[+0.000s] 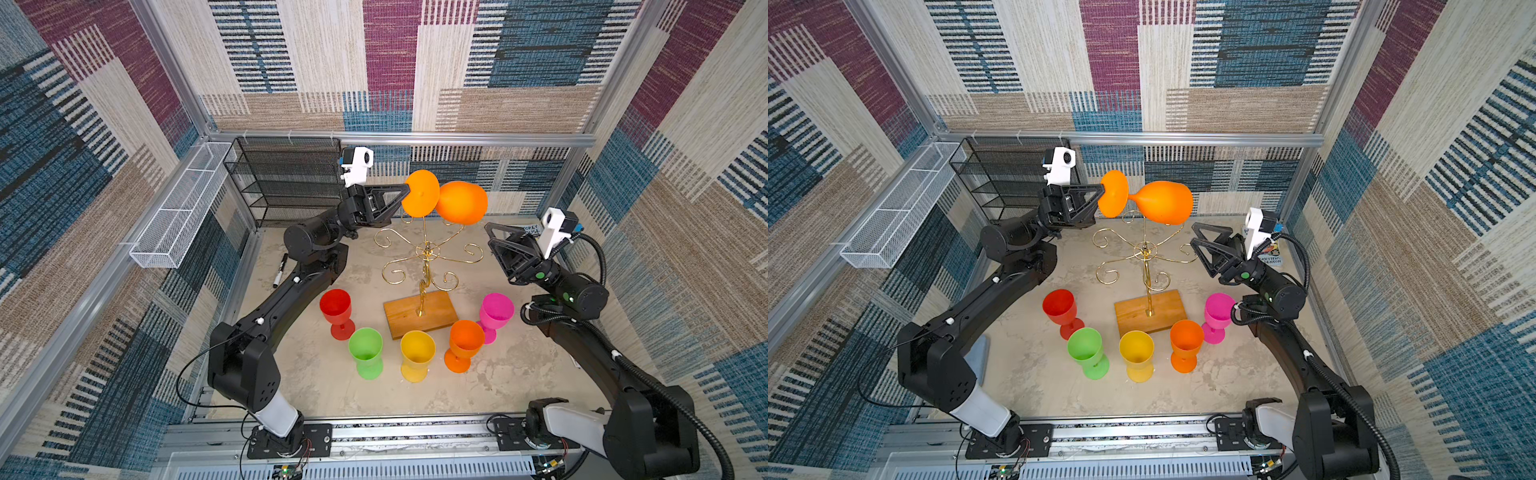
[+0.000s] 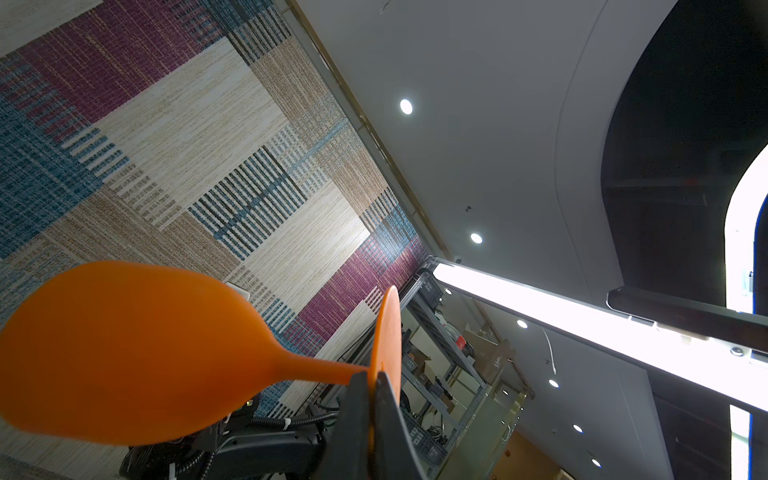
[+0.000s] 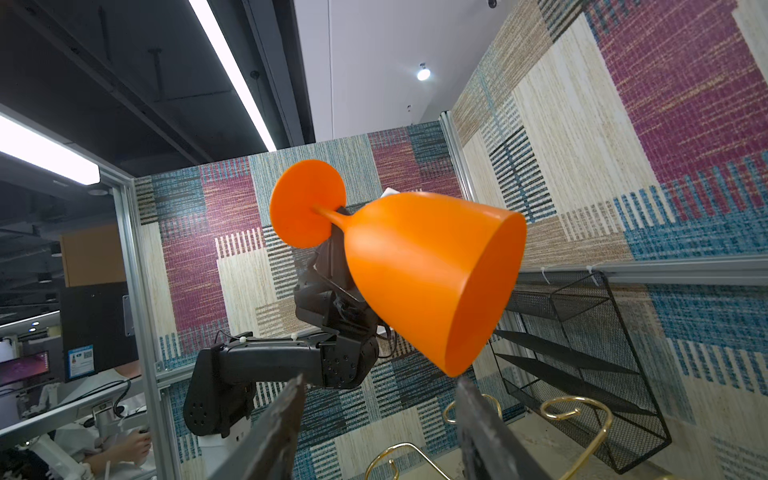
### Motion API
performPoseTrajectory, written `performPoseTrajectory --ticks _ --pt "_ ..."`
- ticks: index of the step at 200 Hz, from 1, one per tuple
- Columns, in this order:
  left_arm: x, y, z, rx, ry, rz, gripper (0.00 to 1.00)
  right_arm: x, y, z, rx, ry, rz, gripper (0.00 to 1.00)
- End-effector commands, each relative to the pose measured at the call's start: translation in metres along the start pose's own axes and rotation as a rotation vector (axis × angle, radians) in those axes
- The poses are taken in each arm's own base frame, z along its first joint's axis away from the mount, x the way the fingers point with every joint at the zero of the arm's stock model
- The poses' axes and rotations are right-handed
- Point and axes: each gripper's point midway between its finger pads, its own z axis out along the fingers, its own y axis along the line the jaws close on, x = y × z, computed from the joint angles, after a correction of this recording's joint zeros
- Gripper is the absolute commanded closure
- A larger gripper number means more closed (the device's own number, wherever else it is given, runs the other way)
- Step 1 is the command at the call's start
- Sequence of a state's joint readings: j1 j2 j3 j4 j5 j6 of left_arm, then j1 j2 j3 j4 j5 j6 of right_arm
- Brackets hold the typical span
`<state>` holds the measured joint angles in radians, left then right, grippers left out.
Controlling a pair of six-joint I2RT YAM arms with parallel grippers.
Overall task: Take the wine glass off the wine glass rack
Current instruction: 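Close the right gripper on the orange glass's bowl while the left gripper holds its foot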
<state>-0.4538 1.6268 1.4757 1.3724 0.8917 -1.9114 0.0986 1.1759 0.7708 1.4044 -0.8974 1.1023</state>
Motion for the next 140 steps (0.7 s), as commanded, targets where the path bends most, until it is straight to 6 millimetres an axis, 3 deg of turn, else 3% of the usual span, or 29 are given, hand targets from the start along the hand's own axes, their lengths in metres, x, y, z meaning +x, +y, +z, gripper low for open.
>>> performPoseTrajectory --ticks 1,91,140 --pt "0.001 -0.005 0.002 0.033 -0.008 0.018 1.0 -0.008 0.012 0.004 -0.045 -0.004 -0.087 0.4" --pt "0.011 0.001 0.013 0.051 0.014 -0.019 1.0 -0.013 -0.003 0.013 -0.058 -0.006 -0.077 0.4" --pt "0.012 -0.004 0.014 0.054 0.026 -0.001 1.0 -0.01 -0.004 0.006 0.004 -0.015 -0.102 0.4"
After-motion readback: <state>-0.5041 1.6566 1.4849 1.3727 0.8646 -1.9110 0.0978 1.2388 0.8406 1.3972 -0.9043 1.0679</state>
